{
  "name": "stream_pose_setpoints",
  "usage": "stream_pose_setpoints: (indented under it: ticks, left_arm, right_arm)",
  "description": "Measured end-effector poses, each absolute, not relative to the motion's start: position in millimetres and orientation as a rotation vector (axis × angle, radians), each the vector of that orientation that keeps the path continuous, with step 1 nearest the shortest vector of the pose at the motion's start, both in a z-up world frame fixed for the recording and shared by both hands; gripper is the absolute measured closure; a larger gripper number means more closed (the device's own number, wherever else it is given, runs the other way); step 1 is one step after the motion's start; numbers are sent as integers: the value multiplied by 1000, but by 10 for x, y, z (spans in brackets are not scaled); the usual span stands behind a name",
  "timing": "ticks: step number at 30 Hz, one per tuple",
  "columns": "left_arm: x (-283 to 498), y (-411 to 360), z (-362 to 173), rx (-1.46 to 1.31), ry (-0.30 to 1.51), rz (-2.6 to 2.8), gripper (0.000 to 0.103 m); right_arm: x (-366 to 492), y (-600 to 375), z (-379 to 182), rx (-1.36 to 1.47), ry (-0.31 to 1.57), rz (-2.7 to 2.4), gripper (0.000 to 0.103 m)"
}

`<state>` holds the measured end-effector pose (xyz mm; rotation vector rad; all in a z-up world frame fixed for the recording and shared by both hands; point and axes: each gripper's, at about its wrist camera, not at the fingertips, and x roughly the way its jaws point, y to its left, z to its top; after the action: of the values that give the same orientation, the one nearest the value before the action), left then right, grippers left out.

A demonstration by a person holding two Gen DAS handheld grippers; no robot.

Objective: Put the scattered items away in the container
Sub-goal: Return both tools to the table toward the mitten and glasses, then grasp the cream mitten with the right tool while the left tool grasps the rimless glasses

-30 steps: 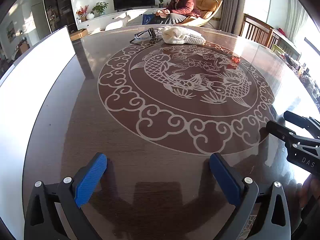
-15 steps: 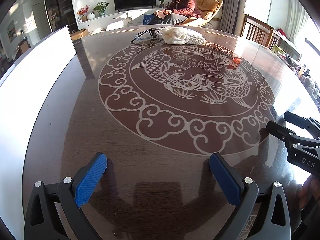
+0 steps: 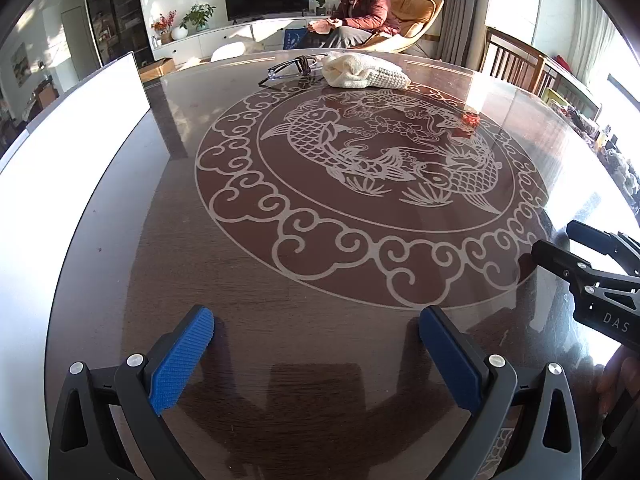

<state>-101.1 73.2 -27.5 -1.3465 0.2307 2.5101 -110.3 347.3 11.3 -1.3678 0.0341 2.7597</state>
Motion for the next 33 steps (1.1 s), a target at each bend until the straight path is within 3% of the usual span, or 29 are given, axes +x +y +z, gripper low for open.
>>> stream_pose_setpoints:
  ticks: [9,15,19,23,27,30,33]
  left_arm:
    - [-1123,552,-267,-1395,240,2483,0]
    - [-1127,559,-275,-1387,225,2509,0]
    - [-1118,569,-282,-1354,213,2536,0]
    - [-1126,577,-281,-1353,216,2530,0]
    - [-1175,603,-285,-1354,218,2527,0]
    - [-1174,598,-283,-1348,222,2519,0]
    - [-1176,599,-284,-1347,222,2519,0]
  right_arm:
    - [-1131,3458,114,-1387,22,2778,25]
    - [-1864,3359,267,-1453,-176,2898,25]
    - [-2602,3096,487,-1370,-539,3049,25]
    - [-3183,2790,443,-1437,-1001,3035,26]
    - [-3499,2656,356,-1439,-1328,3056,26]
    - [-3732,2622,284,-1365,-1423,3097,26]
    - [-3999,2654,149,-1397,-1355,3133,26]
